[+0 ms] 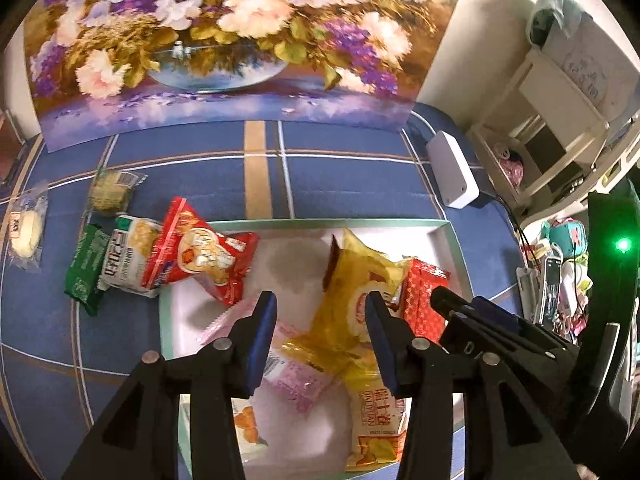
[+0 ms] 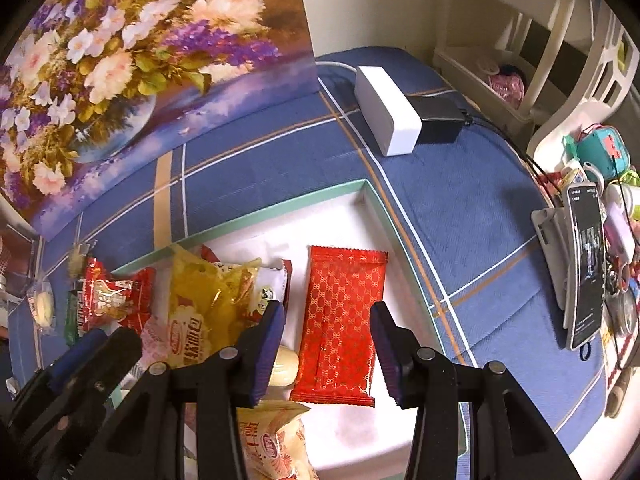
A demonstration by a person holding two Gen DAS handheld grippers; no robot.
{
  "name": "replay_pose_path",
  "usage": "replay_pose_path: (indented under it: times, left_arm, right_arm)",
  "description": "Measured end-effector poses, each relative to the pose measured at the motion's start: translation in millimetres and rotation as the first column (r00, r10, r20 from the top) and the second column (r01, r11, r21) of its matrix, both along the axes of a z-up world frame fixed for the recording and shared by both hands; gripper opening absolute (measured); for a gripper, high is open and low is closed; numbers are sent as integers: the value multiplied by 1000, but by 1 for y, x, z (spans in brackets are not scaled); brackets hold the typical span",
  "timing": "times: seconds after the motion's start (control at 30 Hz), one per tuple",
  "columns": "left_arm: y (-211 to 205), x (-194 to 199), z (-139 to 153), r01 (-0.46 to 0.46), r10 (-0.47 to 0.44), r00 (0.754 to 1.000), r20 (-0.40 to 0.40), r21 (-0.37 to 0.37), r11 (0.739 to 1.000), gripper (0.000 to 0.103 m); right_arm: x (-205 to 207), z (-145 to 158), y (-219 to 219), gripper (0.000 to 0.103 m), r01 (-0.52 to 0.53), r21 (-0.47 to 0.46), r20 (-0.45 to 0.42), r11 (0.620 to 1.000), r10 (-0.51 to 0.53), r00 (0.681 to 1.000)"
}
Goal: Organize snacks
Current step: 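Withdraw both tools from the tray toward the remaining snacks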
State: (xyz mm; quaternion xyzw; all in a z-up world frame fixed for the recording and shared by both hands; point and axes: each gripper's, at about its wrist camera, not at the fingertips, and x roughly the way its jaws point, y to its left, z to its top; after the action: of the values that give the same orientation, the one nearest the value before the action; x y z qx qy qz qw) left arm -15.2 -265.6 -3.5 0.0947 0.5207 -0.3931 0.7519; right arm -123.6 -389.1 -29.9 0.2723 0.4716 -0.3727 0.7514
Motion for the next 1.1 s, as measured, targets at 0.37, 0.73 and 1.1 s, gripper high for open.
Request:
replay_pose_path:
  times: [0.37,0.73,1.1]
  left_arm:
    - [45,41,-9,-181,180,983,26,35,983,57]
    - [79,72,-22,-319,308,946,103,123,940,79]
    - [87,80,-23,-374,332,916,227,177,910,91]
  right_arm:
    - [13,8,13,51,-39,-17,-14,999,39,999]
    - [55,24,49,69,-171,-63,-18,983,171,985]
    - [58,22,51,91,-174,-68,-19,982,173,985]
